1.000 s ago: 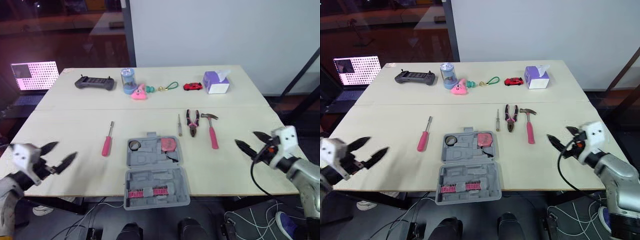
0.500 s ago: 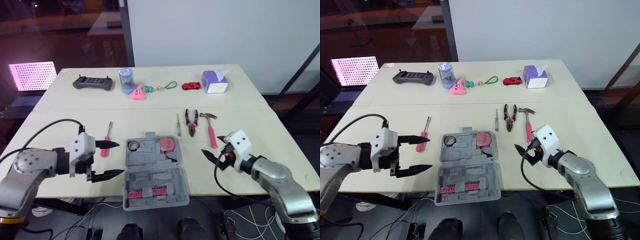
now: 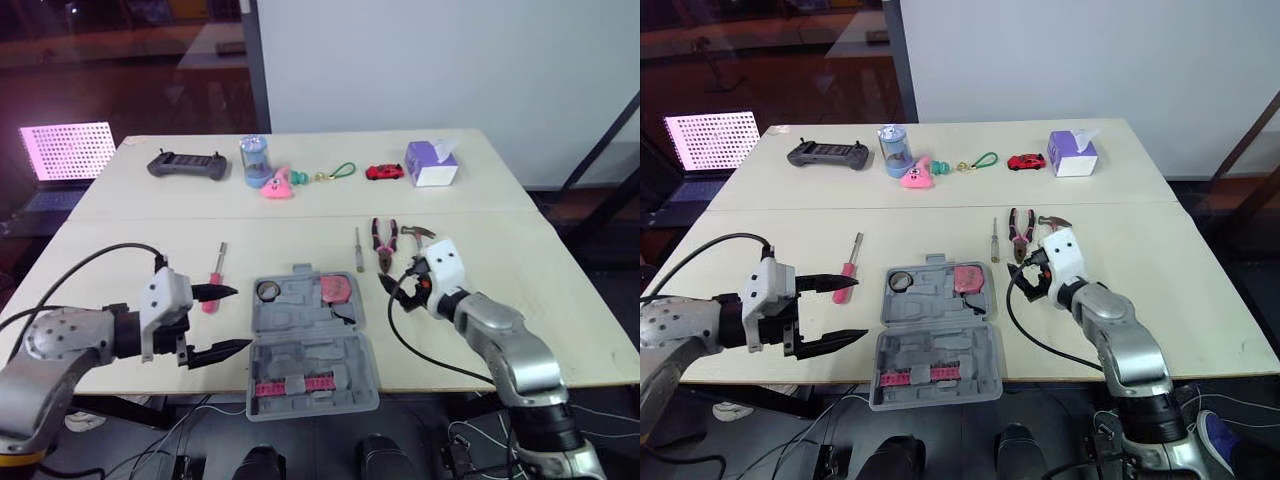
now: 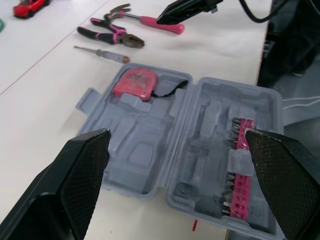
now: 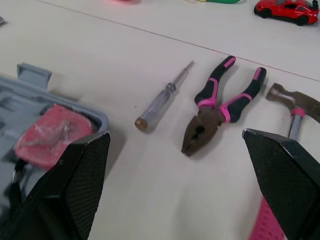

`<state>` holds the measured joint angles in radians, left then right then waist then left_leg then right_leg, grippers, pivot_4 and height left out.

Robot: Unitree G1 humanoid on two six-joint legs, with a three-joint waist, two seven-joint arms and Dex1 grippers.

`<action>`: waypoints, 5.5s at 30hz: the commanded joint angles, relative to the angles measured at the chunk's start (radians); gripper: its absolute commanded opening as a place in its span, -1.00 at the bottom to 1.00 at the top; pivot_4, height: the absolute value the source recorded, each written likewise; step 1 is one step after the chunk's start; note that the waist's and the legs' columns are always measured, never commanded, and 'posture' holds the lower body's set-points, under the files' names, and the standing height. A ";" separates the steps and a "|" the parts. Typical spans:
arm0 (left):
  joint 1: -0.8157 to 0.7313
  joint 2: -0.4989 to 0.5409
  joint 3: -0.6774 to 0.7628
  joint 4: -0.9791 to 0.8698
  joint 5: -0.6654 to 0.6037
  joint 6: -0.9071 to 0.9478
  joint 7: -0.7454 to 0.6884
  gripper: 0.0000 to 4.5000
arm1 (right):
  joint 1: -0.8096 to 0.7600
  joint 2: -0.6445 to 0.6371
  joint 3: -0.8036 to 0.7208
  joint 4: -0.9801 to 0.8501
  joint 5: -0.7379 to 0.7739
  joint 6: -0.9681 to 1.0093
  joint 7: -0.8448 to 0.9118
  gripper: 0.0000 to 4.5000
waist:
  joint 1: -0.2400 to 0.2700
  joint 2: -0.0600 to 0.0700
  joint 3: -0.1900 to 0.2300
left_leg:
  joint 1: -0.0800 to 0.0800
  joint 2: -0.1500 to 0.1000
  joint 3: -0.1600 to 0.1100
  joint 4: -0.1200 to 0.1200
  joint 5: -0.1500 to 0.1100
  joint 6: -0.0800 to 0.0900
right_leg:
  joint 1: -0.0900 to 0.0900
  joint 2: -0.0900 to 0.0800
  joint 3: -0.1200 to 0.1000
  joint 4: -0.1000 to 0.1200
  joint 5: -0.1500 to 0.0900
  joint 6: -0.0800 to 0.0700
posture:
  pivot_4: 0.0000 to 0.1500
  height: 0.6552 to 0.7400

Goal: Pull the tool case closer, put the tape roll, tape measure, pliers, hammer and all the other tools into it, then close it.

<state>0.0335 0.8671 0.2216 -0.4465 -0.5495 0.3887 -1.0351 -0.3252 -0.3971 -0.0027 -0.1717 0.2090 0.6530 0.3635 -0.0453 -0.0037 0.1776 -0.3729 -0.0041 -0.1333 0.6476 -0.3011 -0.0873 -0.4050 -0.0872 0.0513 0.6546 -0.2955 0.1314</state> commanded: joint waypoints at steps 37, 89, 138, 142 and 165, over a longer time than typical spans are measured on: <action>0.014 -0.062 0.010 -0.112 0.007 0.072 0.197 1.00 | -0.526 0.227 -0.080 1.152 -0.116 -0.478 -0.180 -0.56 | -0.037 0.001 0.000 | 0.000 0.000 0.000 0.000 0.000 -0.001 | -0.001 0.000 0.000 0.001 0.000 0.000 | 1.00 1.00; 0.344 -0.145 0.152 0.091 0.082 -0.202 0.098 1.00 | -0.570 -0.005 0.607 0.428 -0.353 -0.179 0.795 -0.56 | -0.023 0.002 0.002 | -0.001 0.000 0.000 0.000 0.000 0.000 | -0.003 0.000 0.000 0.000 0.000 0.000 | 1.00 1.00; 0.238 -0.141 0.094 0.142 0.104 -0.184 0.069 1.00 | -0.363 0.171 0.478 0.674 -0.254 -0.192 0.639 -0.96 | -0.027 0.002 0.001 | 0.000 0.000 0.000 -0.001 0.000 0.000 | -0.003 0.000 0.000 0.001 0.000 0.000 | 1.00 1.00; 0.243 -0.135 0.092 0.146 0.115 -0.186 0.068 1.00 | -0.354 0.163 0.521 0.769 -0.307 -0.211 0.627 -0.96 | -0.025 0.001 -0.006 | 0.006 0.000 0.000 -0.002 0.000 0.000 | 0.003 0.000 0.000 0.001 0.000 0.000 | 1.00 1.00; 0.225 -0.112 0.076 0.224 0.168 -0.240 0.034 1.00 | -0.373 0.163 0.548 0.812 -0.362 -0.293 0.591 -0.96 | -0.021 0.003 -0.041 | 0.040 0.000 0.000 -0.017 -0.001 0.001 | 0.033 0.000 0.000 -0.009 -0.003 -0.001 | 1.00 1.00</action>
<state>0.2672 0.7425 0.2890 -0.2181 -0.3825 0.1667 -0.9993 -0.7444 -0.2112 0.5408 0.5495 -0.1102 0.3123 0.9901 -0.0666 -0.0011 0.1365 -0.3334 -0.0040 -0.1337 0.6310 -0.3019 -0.0865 -0.3716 -0.0872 0.0513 0.6458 -0.2983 0.1300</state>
